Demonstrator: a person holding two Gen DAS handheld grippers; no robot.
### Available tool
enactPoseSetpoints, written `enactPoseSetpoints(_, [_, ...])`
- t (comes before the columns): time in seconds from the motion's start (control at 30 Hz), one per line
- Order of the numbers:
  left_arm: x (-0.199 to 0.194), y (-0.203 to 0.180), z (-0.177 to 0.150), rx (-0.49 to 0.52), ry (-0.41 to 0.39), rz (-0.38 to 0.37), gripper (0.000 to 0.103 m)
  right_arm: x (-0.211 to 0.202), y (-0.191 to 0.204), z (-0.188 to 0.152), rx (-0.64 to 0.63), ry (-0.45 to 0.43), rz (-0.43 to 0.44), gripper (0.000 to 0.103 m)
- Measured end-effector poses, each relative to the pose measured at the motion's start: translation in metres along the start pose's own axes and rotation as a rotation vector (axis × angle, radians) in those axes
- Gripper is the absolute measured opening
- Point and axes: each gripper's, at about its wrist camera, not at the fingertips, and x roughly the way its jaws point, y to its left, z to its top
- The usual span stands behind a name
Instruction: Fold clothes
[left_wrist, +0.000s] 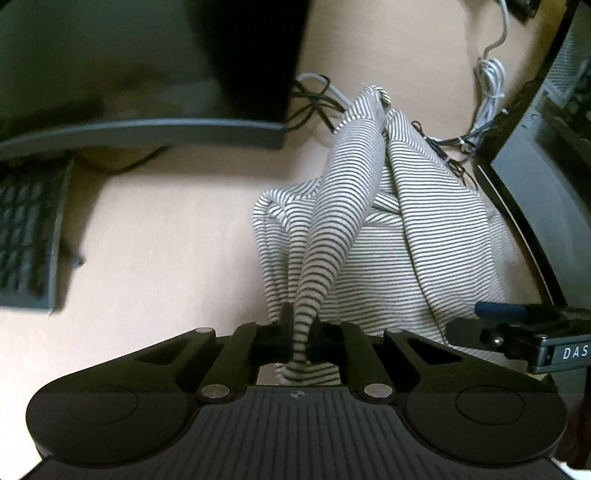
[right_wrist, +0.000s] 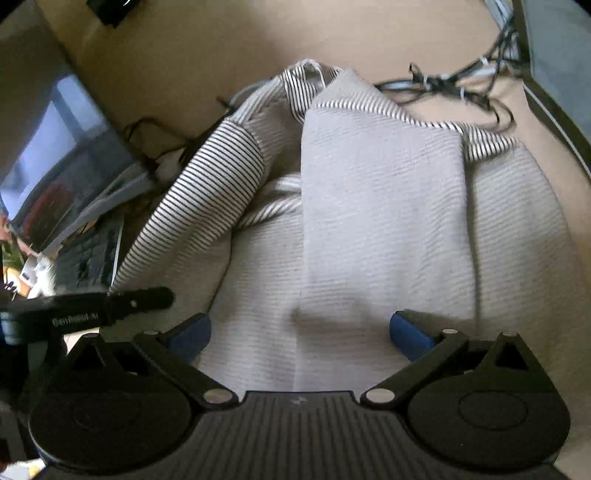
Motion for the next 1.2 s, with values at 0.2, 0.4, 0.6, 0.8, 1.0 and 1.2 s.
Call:
enactPoseSetpoints(0.2, [-0.047,0.039,-0.023,0.003,-0.049,-0.014,0.006,-0.027,0.035,-0.061,-0.076,0.085,-0.024,0.103])
enactPoseSetpoints(0.4, [-0.083,0.084,-0.018,0.007,-0.147,0.006,0.006,-0.031,0.072,-0.102,-0.101,0.077,-0.207,0.103])
enactPoseSetpoints(0.6, [-0.070,0.119,0.033,0.029,-0.240,0.120,0.012,-0.027,0.104,-0.092,-0.177,0.104,-0.267,0.098])
enactPoseSetpoints(0.8, [-0.091,0.129,0.011,0.012,-0.259,0.067,0.076,-0.035,0.134,-0.052,-0.369,-0.091,-0.415,0.067])
enactPoseSetpoints(1.0, [-0.101,0.116,-0.018,-0.087,-0.216,-0.109,0.089,0.010,0.160,-0.029,-0.476,-0.142,-0.480,0.064])
enactPoseSetpoints(1.2, [-0.075,0.068,-0.036,-0.094,-0.126,-0.336,0.093,0.062,0.169,-0.039,-0.722,-0.039,-0.562,0.046])
